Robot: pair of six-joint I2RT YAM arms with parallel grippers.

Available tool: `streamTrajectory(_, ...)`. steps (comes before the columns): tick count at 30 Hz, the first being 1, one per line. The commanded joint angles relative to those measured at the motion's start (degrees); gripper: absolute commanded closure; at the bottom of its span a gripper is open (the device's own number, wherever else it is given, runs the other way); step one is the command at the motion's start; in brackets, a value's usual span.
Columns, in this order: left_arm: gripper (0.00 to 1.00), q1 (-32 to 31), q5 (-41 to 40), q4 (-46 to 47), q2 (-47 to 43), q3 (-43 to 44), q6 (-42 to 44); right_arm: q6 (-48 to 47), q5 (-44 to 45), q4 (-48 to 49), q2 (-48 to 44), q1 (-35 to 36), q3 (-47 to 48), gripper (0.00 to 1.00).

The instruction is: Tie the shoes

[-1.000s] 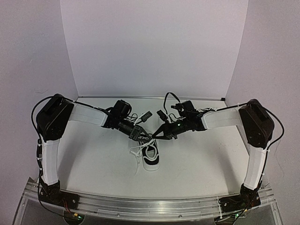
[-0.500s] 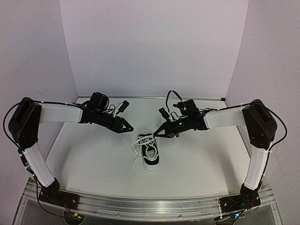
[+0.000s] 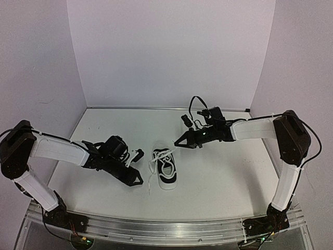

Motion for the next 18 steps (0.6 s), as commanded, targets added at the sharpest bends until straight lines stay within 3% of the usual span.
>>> streamTrajectory(1,0.47,-3.3,-8.7,2.1,2.2,3.0,-0.8,-1.0,0.8,1.7,-2.5,-0.3,-0.3,1.0)
streamTrajectory(9,0.47,-7.2,-13.4,2.2,9.9,8.6,0.7,-0.8,1.2,1.7,-2.9,-0.5,-0.7,1.0)
streamTrajectory(18,0.47,-8.6,-13.4,5.4,14.9,11.7,-0.5,-1.0,0.6,1.6,-2.6,-0.6,-0.4,1.0)
